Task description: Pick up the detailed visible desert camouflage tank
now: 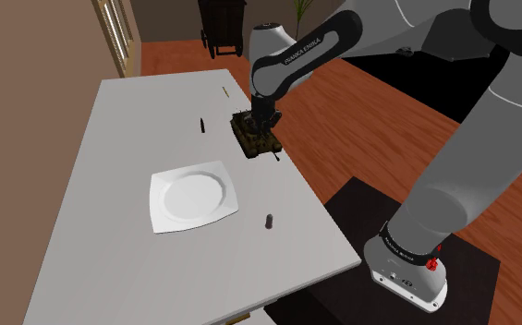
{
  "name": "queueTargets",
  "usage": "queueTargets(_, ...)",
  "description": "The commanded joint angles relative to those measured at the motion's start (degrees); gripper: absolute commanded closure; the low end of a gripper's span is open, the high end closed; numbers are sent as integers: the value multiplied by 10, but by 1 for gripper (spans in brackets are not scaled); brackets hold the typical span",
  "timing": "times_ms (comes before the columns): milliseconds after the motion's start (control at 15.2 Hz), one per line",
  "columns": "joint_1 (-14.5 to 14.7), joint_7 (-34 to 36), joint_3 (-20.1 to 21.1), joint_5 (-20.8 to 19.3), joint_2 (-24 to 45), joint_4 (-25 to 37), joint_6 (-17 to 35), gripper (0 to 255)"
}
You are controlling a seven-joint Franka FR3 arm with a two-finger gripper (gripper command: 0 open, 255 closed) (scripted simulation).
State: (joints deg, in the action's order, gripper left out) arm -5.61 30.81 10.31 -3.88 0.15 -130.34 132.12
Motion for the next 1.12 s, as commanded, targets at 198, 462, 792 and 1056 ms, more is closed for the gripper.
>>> queueTargets(198,0,-4,0,4,-13,9,-24,255)
queueTargets(462,0,-9,0,9,-29,24,-54,255)
queueTargets(792,0,-13,-1,14,-47,46,-92,255)
queueTargets(1056,0,-16,-1,17,-56,61,-116,255)
